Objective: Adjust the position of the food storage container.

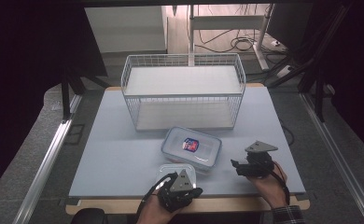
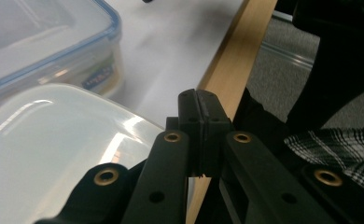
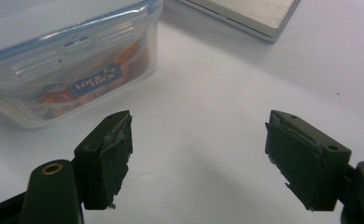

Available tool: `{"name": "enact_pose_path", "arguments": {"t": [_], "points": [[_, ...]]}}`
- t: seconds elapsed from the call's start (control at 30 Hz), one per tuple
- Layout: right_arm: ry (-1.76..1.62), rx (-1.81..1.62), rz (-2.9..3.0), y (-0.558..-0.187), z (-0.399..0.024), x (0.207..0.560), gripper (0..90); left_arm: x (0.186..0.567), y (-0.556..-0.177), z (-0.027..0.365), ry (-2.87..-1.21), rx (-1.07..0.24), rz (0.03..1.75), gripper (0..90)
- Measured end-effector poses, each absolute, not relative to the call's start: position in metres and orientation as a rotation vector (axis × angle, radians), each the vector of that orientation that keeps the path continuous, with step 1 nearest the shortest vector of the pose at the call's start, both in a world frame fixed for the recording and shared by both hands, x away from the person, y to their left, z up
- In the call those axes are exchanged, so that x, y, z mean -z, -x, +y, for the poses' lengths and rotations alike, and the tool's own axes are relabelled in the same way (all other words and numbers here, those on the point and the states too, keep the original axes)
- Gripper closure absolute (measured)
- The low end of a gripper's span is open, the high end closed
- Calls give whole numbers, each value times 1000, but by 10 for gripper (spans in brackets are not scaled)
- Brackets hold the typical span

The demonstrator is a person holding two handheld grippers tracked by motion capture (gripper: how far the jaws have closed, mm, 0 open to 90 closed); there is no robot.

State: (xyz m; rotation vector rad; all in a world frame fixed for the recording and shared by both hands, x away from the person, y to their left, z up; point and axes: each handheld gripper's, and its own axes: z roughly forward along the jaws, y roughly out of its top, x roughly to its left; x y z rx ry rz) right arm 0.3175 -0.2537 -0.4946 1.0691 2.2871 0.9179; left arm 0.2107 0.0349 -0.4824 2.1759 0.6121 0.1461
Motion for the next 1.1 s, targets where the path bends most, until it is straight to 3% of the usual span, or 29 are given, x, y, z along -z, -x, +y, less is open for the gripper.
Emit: {"name": "enact_pose_path", "arguments": {"t": [0.5, 1.1], "points": [[-1023, -922, 2307, -316, -250, 496, 219, 480, -219, 53, -2158, -146, 702, 900], [-1015, -933, 2293, -315, -249, 495, 215, 483, -213, 34, -2175, -143, 667, 900]]}}
